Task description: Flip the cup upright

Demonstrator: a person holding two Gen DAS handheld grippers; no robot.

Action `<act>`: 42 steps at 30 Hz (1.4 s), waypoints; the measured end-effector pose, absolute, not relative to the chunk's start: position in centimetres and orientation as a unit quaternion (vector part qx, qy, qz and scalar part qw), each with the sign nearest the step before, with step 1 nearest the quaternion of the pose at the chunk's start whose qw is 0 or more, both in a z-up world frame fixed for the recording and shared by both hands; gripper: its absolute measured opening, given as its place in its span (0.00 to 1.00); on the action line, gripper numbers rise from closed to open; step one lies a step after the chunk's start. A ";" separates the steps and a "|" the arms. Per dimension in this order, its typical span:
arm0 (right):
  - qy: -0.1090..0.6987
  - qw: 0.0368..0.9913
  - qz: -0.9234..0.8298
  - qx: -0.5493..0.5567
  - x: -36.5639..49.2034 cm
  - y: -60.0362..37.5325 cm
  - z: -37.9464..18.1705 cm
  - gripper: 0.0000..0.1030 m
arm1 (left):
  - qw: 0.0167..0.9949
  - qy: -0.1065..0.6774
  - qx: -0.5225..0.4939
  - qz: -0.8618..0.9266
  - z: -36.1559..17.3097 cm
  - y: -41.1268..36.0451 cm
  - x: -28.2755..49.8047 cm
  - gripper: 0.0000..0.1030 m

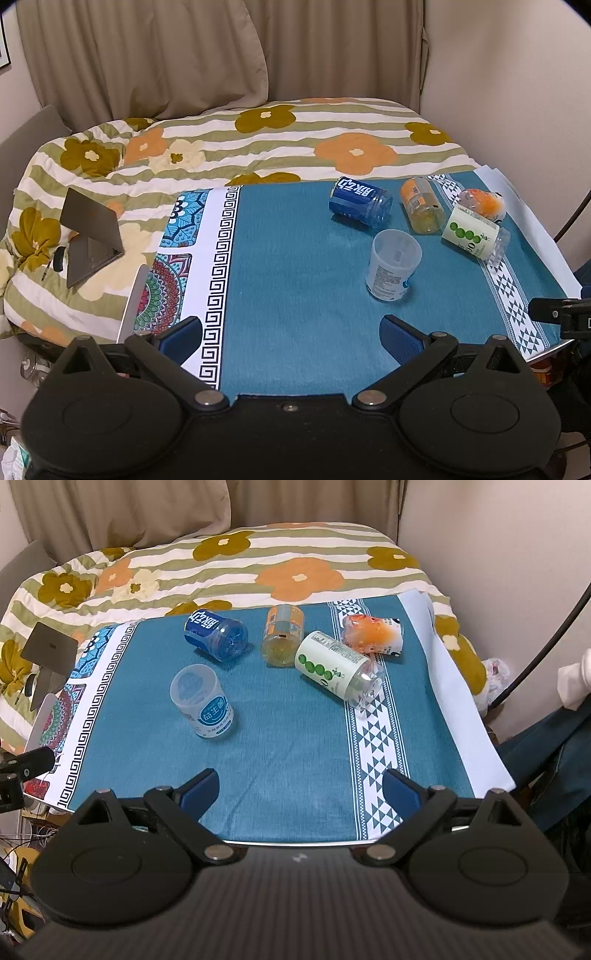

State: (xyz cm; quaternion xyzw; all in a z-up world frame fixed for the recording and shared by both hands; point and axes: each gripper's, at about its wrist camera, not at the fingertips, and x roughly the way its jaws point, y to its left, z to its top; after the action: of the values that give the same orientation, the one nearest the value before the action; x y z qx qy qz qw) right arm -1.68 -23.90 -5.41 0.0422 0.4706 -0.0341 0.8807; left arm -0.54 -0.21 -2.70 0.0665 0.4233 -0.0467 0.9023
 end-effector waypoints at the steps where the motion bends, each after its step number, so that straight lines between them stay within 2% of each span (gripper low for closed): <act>1: 0.471 0.881 -0.034 0.042 -1.7 -23.9 -5.4 1.00 | 0.902 0.423 0.067 -0.047 -2.7 -0.2 -0.5 1.00; 42: 0.468 0.882 -0.035 0.041 -1.5 -23.7 -4.9 1.00 | 0.909 0.409 0.077 -0.013 -2.3 0.6 0.1 1.00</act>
State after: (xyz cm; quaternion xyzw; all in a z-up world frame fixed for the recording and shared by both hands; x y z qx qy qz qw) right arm -1.55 -23.69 -4.90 0.0410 0.4684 -0.0347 0.8819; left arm 0.06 0.58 -2.29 0.0769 0.4087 -0.0128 0.9093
